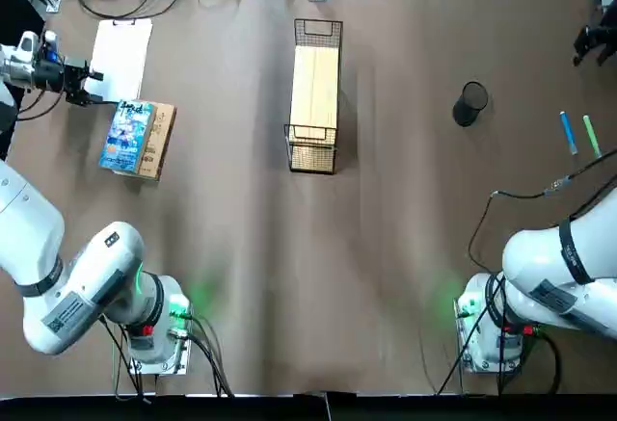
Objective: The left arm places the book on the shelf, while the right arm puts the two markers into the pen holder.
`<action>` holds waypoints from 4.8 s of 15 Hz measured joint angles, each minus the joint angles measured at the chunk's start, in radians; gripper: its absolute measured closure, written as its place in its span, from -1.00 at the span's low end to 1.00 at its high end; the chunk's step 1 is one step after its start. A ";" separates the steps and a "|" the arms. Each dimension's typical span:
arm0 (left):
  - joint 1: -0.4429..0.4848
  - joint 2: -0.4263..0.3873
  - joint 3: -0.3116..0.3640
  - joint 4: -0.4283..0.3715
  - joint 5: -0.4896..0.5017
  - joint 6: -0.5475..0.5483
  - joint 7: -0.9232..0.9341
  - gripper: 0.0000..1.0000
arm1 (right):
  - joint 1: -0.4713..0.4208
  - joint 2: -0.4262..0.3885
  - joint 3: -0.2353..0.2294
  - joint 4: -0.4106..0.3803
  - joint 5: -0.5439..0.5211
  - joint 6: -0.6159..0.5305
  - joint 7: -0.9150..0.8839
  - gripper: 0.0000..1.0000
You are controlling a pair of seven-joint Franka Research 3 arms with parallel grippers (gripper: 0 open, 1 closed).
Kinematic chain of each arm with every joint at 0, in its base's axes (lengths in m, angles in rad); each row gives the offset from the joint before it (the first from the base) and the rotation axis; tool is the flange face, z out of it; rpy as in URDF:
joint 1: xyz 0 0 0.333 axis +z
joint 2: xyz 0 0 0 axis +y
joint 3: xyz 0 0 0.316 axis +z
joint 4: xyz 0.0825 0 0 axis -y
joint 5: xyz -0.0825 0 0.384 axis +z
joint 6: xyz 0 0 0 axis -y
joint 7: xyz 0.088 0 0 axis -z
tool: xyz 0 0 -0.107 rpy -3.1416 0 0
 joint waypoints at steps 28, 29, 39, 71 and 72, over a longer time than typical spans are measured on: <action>0.064 0.185 0.010 0.018 0.000 0.001 0.230 -1.00 | -0.148 0.287 0.009 -0.068 0.001 0.334 -0.253 0.66; 0.063 0.187 0.010 0.018 0.000 0.001 0.230 -1.00 | -0.147 0.287 0.011 -0.067 0.001 0.333 -0.280 0.66; 0.058 0.213 0.006 0.020 0.000 0.001 0.278 -0.25 | -0.045 0.110 0.196 0.018 0.015 -0.097 -0.484 0.66; -0.006 0.087 -0.733 -0.115 -0.250 0.076 -0.178 0.60 | -0.241 0.381 0.226 0.129 1.016 -0.677 -1.518 0.66; -0.006 0.088 -0.766 -0.148 -0.251 0.148 -0.178 0.60 | -0.238 0.388 0.230 0.127 1.021 -0.679 -1.529 0.66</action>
